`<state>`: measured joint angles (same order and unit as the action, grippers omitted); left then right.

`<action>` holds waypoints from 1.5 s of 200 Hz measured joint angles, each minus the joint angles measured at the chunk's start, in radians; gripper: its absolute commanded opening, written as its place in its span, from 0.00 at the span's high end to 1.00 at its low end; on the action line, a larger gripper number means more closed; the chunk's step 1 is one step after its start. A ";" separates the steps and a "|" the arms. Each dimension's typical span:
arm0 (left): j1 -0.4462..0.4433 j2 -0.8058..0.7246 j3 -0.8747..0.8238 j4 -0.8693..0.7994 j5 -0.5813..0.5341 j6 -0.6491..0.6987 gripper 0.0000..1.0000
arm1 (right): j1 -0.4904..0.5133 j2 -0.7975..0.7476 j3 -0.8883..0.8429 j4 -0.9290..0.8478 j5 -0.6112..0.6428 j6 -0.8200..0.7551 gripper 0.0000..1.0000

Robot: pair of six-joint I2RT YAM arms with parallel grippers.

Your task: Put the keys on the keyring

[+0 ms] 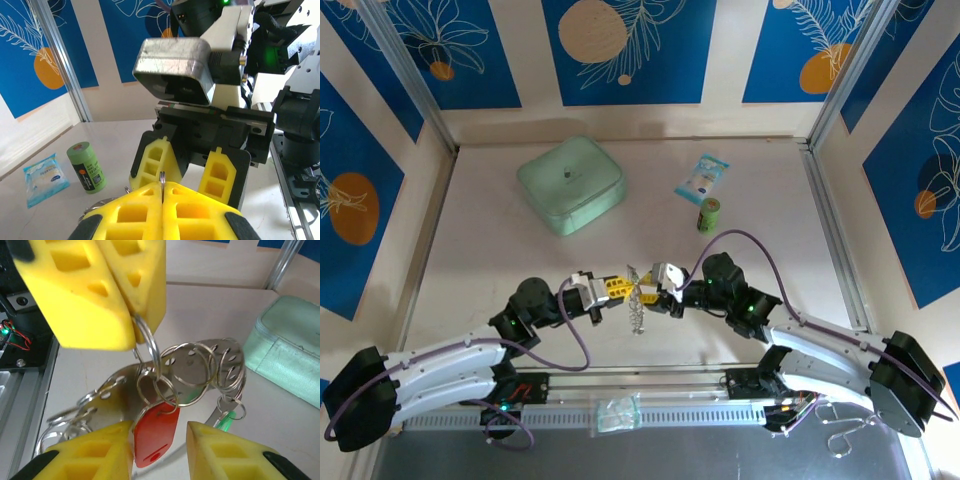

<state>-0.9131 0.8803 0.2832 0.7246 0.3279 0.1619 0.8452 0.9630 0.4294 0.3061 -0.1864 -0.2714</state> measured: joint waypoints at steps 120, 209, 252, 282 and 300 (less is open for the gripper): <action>0.000 0.000 -0.001 -0.001 -0.016 0.001 1.00 | 0.006 -0.009 0.000 -0.008 0.021 0.010 0.96; 0.000 0.000 -0.001 -0.011 -0.015 0.004 1.00 | -0.002 -0.085 0.018 -0.135 0.034 -0.012 0.99; 0.000 0.000 -0.001 -0.015 -0.014 0.004 1.00 | -0.008 -0.085 0.049 -0.186 0.042 -0.028 1.00; 0.000 0.002 -0.001 -0.016 -0.014 0.004 1.00 | -0.010 -0.074 0.086 -0.215 0.041 -0.047 1.00; 0.000 0.009 -0.001 -0.018 -0.014 0.004 1.00 | -0.011 -0.062 0.104 -0.227 0.040 -0.059 1.00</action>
<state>-0.9131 0.8894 0.2821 0.7071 0.3138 0.1658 0.8341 0.9012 0.5331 0.0792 -0.1459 -0.3305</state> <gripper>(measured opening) 0.043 0.054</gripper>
